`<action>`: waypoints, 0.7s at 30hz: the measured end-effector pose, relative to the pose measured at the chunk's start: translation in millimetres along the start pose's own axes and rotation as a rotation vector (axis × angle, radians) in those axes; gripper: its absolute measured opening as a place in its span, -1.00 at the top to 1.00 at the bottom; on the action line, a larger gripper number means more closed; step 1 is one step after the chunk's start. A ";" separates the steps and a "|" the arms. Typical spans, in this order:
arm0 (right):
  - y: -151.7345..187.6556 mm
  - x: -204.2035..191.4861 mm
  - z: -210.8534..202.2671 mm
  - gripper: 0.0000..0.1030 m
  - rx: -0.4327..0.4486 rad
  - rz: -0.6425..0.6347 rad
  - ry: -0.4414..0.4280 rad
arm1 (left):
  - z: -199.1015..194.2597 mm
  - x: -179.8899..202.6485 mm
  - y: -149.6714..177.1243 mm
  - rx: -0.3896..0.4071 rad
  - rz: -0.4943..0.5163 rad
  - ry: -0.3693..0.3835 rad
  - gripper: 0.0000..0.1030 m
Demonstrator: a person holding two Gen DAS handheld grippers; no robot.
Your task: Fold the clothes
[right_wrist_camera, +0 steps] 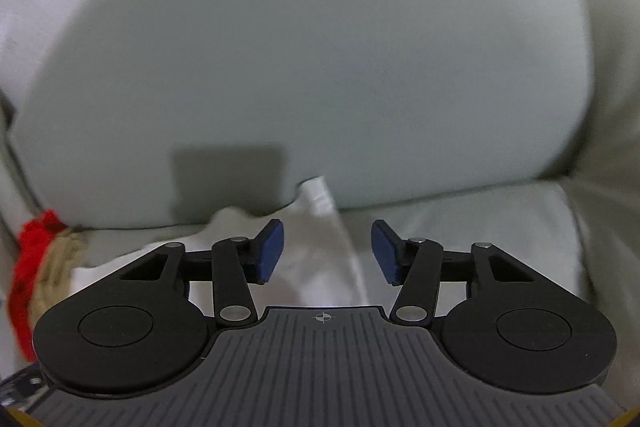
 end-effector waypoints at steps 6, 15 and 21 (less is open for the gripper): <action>1.2 -4.5 32.6 0.89 0.024 -0.083 -0.037 | -2.9 -51.0 7.3 0.077 -0.190 -0.085 -0.20; 2.2 7.7 -8.7 0.95 0.257 -0.138 0.264 | -12.0 -77.2 4.6 0.146 -0.295 -0.184 -0.21; 9.8 14.5 4.1 0.94 0.194 -0.074 0.273 | 29.9 -68.4 -28.5 0.122 -0.139 -0.178 -0.12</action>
Point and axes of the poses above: each gripper's, at about its wrist camera, not at the fingertips, and z roughly the way its jaws point, x to its right, y to its underside, the point moved 5 cm from there along z, roughly the way its jaws point, and after that the axes turned 8 degrees about x, right-handed, at the moved point
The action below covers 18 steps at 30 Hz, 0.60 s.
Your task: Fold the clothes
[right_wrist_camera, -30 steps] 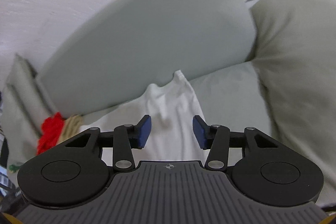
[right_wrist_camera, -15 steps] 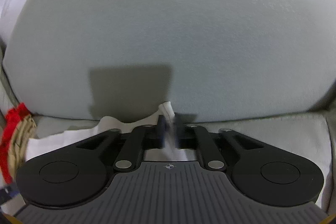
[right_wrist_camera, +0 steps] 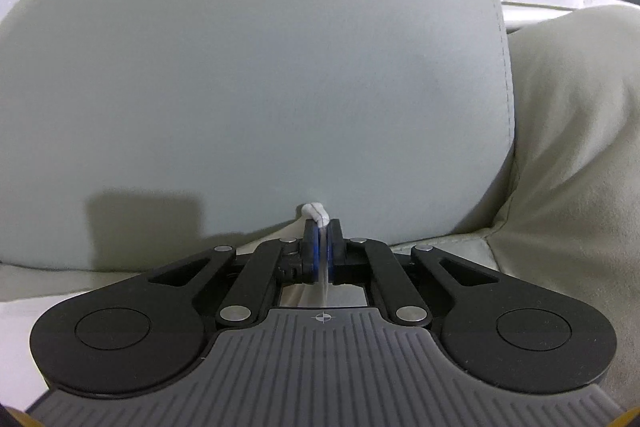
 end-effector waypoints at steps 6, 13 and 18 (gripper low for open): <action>4.5 2.1 3.8 0.94 -0.028 0.048 -0.034 | 51.2 23.4 -14.8 -0.095 0.118 0.042 0.16; 14.9 9.7 8.7 0.93 -0.052 0.114 -0.071 | 51.7 40.1 -18.2 -0.088 0.203 0.093 0.97; 14.7 4.7 0.7 0.93 -0.002 0.124 -0.089 | 29.4 51.3 -27.2 0.097 0.322 0.007 0.96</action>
Point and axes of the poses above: each gripper's, at about its wrist camera, not at the fingertips, and z roughly the way its jaws point, x to its right, y to its underside, the point moved 5 cm from there along z, roughly the way its jaws point, and after that the axes turned 8 degrees about x, right-handed, at the moved point
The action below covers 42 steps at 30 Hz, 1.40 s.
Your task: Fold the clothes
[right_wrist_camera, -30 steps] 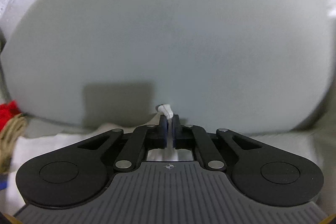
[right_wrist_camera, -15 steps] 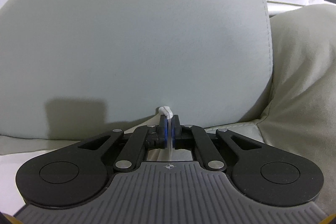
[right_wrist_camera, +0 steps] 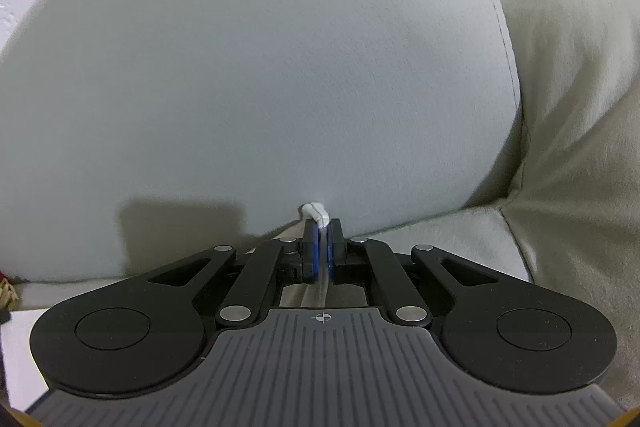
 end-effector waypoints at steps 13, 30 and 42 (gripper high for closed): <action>20.8 -40.3 -1.1 -0.11 -0.015 -0.198 0.035 | 18.2 -2.9 12.6 -0.060 0.090 -0.189 0.83; 56.7 32.8 -242.9 -0.18 -0.231 -0.015 -0.073 | -272.0 57.9 92.9 -0.485 -0.089 0.340 0.24; 106.2 106.1 -186.6 0.39 -0.262 -0.020 0.011 | -259.3 76.4 158.2 -0.409 0.049 0.271 0.22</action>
Point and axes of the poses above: each gripper's, at about its wrist camera, not at the fingertips, and z roughly the way its jaws point, x to its right, y to its underside, the point moved 5 cm from there along z, roughly the way its jaws point, and after that the axes turned 8 degrees about x, right-handed, at the moved point
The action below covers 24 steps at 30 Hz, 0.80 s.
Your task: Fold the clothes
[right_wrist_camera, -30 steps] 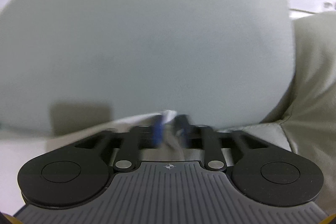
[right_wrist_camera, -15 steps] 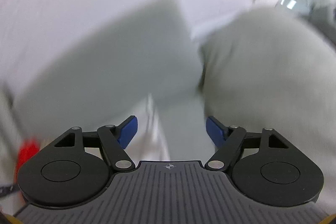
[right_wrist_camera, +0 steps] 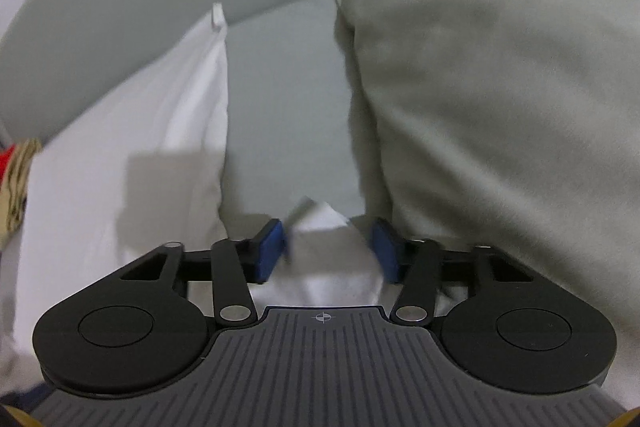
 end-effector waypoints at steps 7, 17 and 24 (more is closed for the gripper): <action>6.6 13.3 -25.0 0.93 0.138 0.009 0.182 | 7.1 -5.9 4.1 0.016 0.026 -0.013 0.23; -7.3 -14.9 -52.2 0.25 0.216 0.074 0.177 | 9.0 -5.5 8.4 0.062 0.051 -0.009 0.19; -28.0 -91.2 -5.4 0.49 0.126 0.048 -0.269 | 8.3 -14.0 11.2 0.118 -0.004 0.034 0.18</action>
Point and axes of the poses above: each gripper's, at about its wrist camera, not at the fingertips, and z roughly the way its jaws point, x to its right, y to its underside, the point moved 5 cm from there along z, roughly the way its jaws point, and after that the axes turned 8 degrees about x, right-handed, at the moved point
